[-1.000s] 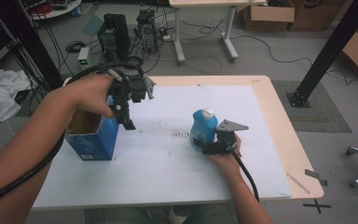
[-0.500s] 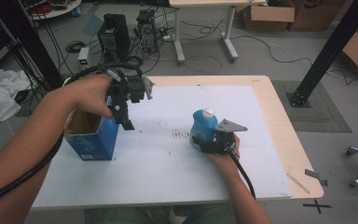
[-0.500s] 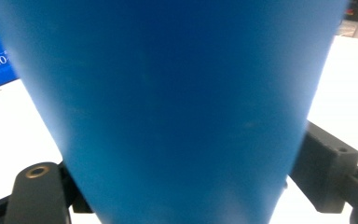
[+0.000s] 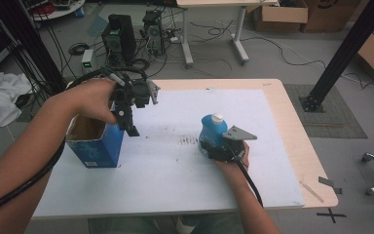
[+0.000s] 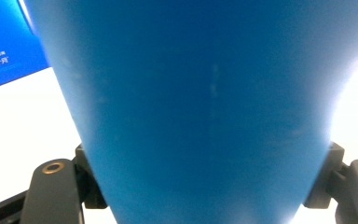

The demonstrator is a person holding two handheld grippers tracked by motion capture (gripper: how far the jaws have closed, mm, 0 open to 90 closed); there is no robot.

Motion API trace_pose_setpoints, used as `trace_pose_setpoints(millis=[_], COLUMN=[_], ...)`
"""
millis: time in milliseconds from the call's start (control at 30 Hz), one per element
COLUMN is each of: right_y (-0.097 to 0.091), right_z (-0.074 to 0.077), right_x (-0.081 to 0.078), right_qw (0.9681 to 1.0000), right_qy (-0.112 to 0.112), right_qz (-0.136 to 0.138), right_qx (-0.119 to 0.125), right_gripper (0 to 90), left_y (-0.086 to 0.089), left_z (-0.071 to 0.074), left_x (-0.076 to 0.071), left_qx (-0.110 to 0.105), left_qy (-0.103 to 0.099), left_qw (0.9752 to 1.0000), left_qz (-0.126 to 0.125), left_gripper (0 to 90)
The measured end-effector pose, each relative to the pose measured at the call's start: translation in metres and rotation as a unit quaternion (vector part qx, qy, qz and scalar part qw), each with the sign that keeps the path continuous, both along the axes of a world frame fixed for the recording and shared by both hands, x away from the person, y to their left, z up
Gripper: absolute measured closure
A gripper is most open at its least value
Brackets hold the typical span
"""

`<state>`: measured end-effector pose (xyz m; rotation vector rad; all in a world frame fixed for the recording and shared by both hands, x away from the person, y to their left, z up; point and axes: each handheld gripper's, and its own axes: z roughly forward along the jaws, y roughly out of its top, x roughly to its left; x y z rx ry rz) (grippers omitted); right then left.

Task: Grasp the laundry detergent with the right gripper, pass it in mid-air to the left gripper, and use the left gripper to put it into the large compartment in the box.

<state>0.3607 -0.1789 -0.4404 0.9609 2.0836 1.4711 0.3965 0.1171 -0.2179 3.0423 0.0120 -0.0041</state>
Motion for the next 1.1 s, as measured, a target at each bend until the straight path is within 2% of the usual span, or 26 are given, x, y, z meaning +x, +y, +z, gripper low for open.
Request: trace_pose_setpoints(millis=[400,600,767,1100], right_y=[0.0,0.0004,0.0014,0.0022], right_z=[-0.0008,-0.0014,-0.0012,-0.0002], right_x=[-0.0011,-0.0019,-0.0032,-0.005], right_qw=[1.0,1.0,0.9999,0.9998], right_qy=[-0.003,-0.004,-0.011,-0.02], right_qz=[-0.001,-0.002,-0.002,-0.002], right_qx=[0.001,0.004,0.002,-0.005], right_gripper=[34.3,35.8,41.5,44.7], left_y=[0.0001,-0.0009,-0.0011,-0.0031], left_z=[-0.0003,0.0001,-0.0002,-0.0013], left_x=[-0.0004,-0.001,-0.001,-0.002], left_qx=[0.0,0.002,0.003,0.004], left_qy=[0.0,0.0,0.0,0.002], left_qw=[1.0,1.0,1.0,1.0], left_qz=[0.001,0.0,0.002,0.002], left_gripper=[0.1,0.1,0.1,0.1])
